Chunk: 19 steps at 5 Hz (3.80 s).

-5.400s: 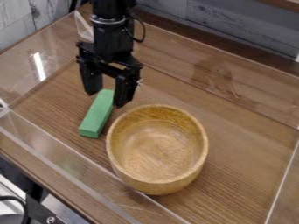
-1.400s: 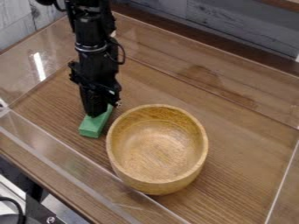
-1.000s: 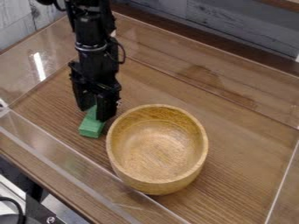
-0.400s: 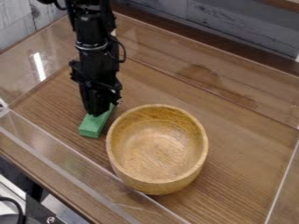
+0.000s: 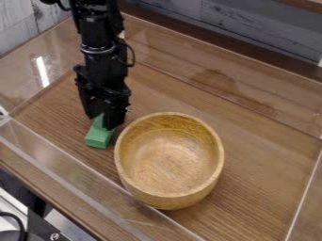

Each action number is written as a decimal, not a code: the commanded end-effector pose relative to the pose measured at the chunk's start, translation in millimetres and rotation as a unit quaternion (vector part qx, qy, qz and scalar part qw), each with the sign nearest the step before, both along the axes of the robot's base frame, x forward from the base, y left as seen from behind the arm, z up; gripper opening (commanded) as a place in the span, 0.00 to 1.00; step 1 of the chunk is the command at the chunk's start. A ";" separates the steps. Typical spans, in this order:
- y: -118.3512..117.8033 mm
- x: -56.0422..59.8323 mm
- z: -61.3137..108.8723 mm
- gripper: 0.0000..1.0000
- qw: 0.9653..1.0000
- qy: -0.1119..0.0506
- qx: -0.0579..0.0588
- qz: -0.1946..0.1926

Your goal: Put the green block in the brown bowl

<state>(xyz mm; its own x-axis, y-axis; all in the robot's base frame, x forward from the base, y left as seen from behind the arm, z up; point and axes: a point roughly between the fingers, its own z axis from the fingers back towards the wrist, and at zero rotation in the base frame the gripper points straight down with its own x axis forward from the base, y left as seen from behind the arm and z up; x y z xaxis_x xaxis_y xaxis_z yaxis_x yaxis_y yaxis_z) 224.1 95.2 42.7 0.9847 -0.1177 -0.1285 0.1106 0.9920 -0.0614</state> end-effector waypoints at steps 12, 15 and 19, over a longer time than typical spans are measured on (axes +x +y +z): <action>5.9 4.1 -10.6 1.00 0.999 -0.032 0.011 0.002; 3.6 4.4 -5.5 0.00 0.999 -0.031 0.010 0.011; -5.5 3.5 27.2 0.00 0.999 -0.030 0.014 0.041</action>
<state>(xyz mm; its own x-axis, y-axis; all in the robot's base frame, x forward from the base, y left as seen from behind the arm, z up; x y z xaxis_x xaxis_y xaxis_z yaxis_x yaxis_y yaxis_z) 218.5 87.4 53.9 0.9910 -0.0295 -0.1306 0.0223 0.9982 -0.0562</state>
